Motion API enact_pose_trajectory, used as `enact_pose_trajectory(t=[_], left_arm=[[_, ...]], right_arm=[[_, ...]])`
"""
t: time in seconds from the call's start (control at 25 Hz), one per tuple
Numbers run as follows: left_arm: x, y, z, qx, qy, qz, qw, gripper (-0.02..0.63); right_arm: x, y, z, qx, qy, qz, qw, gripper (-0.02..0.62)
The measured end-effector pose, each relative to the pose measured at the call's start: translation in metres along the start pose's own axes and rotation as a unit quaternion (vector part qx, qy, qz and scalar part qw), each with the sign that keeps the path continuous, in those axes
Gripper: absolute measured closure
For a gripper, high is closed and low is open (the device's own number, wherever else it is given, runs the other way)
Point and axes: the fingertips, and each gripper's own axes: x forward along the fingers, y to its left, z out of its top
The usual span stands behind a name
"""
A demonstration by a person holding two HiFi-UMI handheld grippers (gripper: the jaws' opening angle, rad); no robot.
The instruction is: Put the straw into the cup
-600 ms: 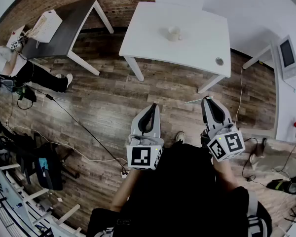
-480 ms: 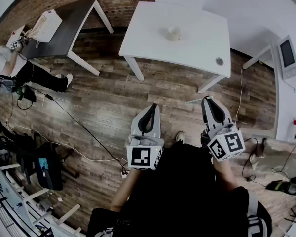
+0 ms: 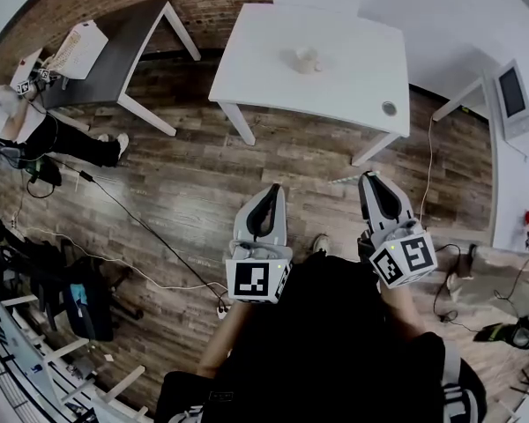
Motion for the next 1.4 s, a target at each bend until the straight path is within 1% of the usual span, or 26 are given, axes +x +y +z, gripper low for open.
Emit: enact_pose_trajectory(t=[0.24,0.48,0.76,1.0,1.24,1.4], left_arm=[[0.005,-0.013,0.001,-0.001,0.004,-0.002,1.0000,0.603],[0.014,-0.035,0.002,-0.003,0.004,-0.001,1.0000,0.603],[0.026,-0.073,-0.002,0.003,0.012,0.008,0.9999,0.603],[0.029,-0.096,-0.006,0.007,0.020,0.011,0.9997,0.602],[0.039,-0.092,-0.006,0.004,0.022,0.017,0.9996,0.603],[0.054,-0.086,-0.009,-0.001,0.022,0.008,0.9997,0.602]], right_arm=[[-0.007,-0.008,0.004,0.002,-0.005,0.007,1.000,0.571],[-0.018,-0.024,0.006,0.009,-0.007,0.014,1.000,0.571],[-0.032,-0.048,0.004,0.012,-0.002,0.039,0.999,0.571],[-0.036,-0.061,0.003,0.016,-0.001,0.061,0.998,0.571],[-0.033,-0.065,0.004,0.020,0.001,0.066,0.998,0.571],[-0.020,-0.067,0.005,0.016,0.000,0.063,0.998,0.571]])
